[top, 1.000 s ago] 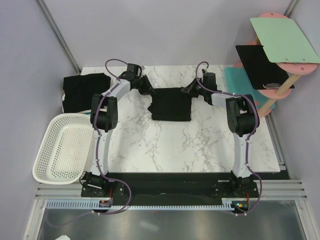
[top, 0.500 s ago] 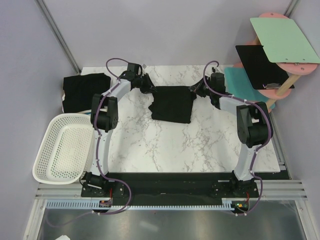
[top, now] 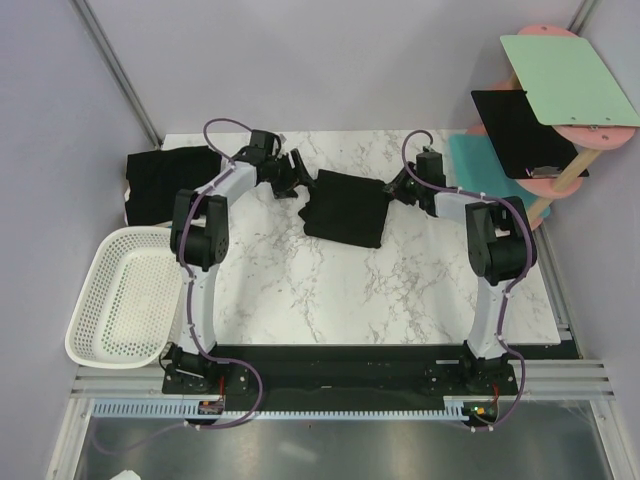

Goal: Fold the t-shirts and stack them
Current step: Smooth out wrinkles on the folded tshirt, then put the neatly folded tshirt into the corner of the board with the left arm

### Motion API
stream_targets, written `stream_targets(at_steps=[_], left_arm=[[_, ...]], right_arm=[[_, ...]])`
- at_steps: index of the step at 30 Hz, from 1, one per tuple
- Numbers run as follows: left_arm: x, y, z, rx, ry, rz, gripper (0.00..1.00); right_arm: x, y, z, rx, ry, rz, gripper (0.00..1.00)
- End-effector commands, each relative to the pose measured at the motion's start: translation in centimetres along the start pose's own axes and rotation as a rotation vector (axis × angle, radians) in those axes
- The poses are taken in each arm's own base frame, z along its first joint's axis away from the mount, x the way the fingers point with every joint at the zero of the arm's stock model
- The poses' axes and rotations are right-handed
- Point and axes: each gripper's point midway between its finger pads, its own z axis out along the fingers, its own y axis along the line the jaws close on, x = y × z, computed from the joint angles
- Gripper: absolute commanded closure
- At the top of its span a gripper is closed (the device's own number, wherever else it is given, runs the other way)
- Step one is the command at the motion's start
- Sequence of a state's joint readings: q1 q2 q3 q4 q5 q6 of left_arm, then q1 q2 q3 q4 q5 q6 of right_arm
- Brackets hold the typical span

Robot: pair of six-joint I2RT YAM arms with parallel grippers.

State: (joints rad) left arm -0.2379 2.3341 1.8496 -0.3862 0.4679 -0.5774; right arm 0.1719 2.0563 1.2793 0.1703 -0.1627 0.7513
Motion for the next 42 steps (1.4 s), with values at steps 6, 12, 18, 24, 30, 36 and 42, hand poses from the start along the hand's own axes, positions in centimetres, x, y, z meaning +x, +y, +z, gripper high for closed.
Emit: stream_targets(at_steps=[6,12,18,24,30,36,42], left_arm=[[-7.3,1.9,-12.4,-0.507,-0.301,0.256,0.17],[-8.1,6.4,-15.6,-0.888,-0.247,0.356,0.13],[-7.1,11.4,-18.9,-1.380,-0.152,0.508,0.00],[-4.6,14.8,-19.1,-1.525,-0.027,0.541,0.00],[-2.2,17.9,-19.0,-1.625,0.080,0.526,0.00],[-0.6,19.9,-19.1,-1.652,0.130,0.503,0.00],[-0.7,21.6,-19.1,-1.648,0.129,0.437,0.06]], right_arm=[[-4.6,2.0,-4.0,0.020,-0.134,-0.132,0.15],[-4.7,2.2,-6.4,0.020,-0.162,-0.163,0.02],[-3.1,1.8,-6.7,-0.003,-0.122,-0.170,0.02],[-1.6,1.3,-6.6,-0.019,-0.085,-0.159,0.02],[-1.3,1.7,-6.7,-0.040,-0.071,-0.153,0.02],[-0.8,1.4,-6.8,-0.043,-0.054,-0.141,0.02],[-0.1,1.8,-7.1,-0.080,-0.037,-0.125,0.02]])
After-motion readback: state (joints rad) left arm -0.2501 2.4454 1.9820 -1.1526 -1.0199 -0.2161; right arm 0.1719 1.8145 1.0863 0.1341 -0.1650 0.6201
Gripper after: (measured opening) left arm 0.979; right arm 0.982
